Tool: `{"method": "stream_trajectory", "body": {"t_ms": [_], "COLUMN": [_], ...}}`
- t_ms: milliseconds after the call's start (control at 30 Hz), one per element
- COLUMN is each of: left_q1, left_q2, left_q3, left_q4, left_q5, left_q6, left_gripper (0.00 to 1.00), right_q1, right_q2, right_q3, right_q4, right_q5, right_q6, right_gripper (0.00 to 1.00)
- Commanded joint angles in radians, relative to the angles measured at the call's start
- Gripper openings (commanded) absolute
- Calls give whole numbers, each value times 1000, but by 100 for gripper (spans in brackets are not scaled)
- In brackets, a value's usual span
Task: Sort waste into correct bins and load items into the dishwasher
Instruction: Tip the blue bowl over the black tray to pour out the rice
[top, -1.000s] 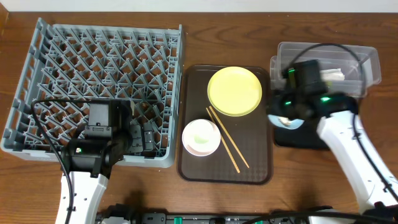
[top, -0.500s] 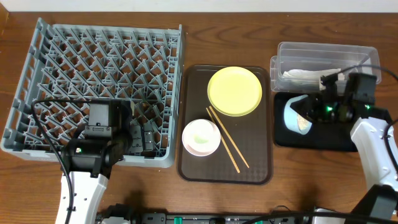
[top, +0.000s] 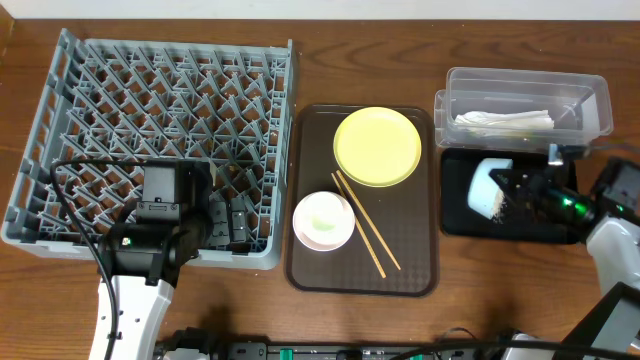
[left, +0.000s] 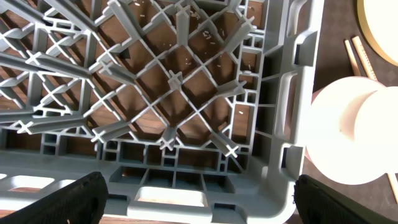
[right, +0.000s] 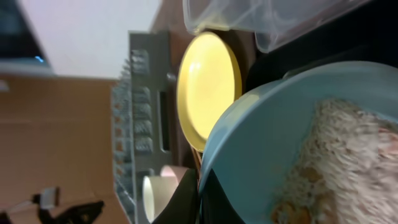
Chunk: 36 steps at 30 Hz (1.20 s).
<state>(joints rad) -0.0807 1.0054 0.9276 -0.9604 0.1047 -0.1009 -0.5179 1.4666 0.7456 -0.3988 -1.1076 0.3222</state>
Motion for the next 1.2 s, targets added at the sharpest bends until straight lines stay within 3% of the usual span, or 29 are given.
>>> {"method": "stream_trajectory", "body": {"t_ms": [0, 333, 767, 933, 1167], "left_q1": [-3, -3, -3, -3, -3], "left_q2": [-1, -1, -1, -1, -1], "left_q3": [23, 23, 23, 23, 23], "left_q4": [0, 0, 0, 0, 0], "left_q5": [-8, -8, -8, -8, -8], "left_q6": [-2, -2, -2, -2, -2], "left_gripper": [98, 98, 98, 98, 98], "right_q1": [-53, -163, -314, -319, -314], "right_q2": [0, 0, 2, 43, 109], "right_q3": [-35, -56, -56, -56, -56], "right_q4": [38, 117, 195, 347, 343], "right_q5": [-102, -211, -266, -453, -452], "right_q6": [80, 221, 266, 277, 291], "right_gripper": [1, 1, 1, 1, 1]}}
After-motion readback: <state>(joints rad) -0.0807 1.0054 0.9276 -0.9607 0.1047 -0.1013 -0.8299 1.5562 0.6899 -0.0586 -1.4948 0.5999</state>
